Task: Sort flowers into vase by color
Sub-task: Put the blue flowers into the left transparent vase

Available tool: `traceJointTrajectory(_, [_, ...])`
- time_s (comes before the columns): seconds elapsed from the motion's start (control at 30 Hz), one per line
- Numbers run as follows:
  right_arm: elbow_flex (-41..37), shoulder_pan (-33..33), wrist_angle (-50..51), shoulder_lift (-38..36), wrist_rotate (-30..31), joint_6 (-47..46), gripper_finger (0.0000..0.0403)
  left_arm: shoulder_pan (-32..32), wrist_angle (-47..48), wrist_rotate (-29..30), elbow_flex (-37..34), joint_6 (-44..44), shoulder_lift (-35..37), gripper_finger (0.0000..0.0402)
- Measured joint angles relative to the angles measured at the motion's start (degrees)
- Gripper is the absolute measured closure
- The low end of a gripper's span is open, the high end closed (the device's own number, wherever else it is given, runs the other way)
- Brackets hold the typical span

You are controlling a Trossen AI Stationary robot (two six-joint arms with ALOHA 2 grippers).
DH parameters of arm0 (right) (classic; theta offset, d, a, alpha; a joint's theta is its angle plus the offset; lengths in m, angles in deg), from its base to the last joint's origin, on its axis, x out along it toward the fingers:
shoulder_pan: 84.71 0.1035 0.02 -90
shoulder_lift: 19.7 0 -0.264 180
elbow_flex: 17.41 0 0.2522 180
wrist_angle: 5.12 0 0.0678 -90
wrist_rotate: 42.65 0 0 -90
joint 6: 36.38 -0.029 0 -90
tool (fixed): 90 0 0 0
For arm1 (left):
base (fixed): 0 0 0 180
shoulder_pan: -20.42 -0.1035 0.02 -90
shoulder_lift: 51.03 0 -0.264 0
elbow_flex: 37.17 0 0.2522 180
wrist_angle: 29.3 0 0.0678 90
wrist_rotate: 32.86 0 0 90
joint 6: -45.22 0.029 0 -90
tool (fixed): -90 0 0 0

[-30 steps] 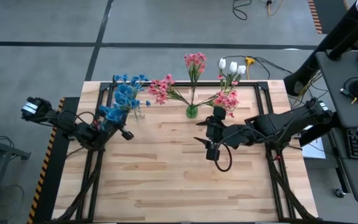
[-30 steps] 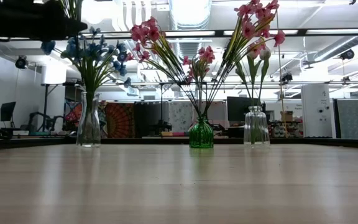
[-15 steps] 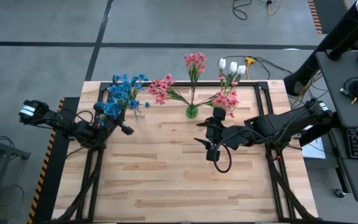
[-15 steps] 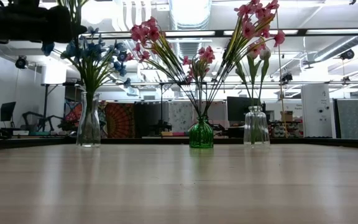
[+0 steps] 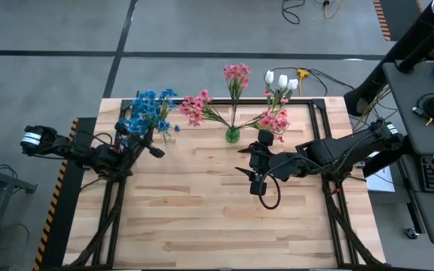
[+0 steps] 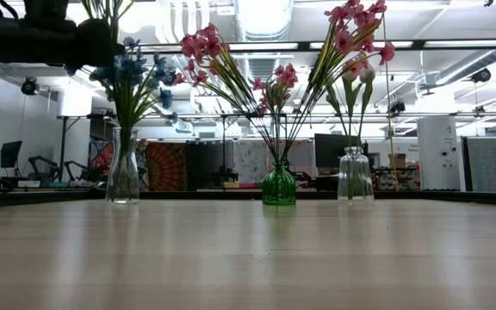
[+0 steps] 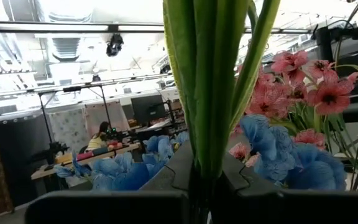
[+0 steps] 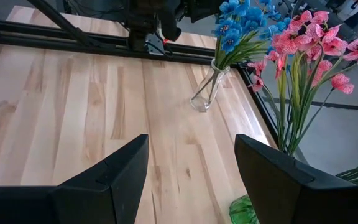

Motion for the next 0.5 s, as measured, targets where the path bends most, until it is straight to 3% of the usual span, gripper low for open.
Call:
traceJointTrajectory(0.2, [0.0,0.0,0.0,0.0,0.0,0.6,0.0172,-0.5,0.0,3.4,0.0,-0.5,-0.1,0.0398])
traceJointTrajectory(0.5, [0.0,0.0,0.0,0.0,0.0,0.5,0.0172,-1.1,0.0,3.4,-0.7,-3.2,-0.5,0.0398])
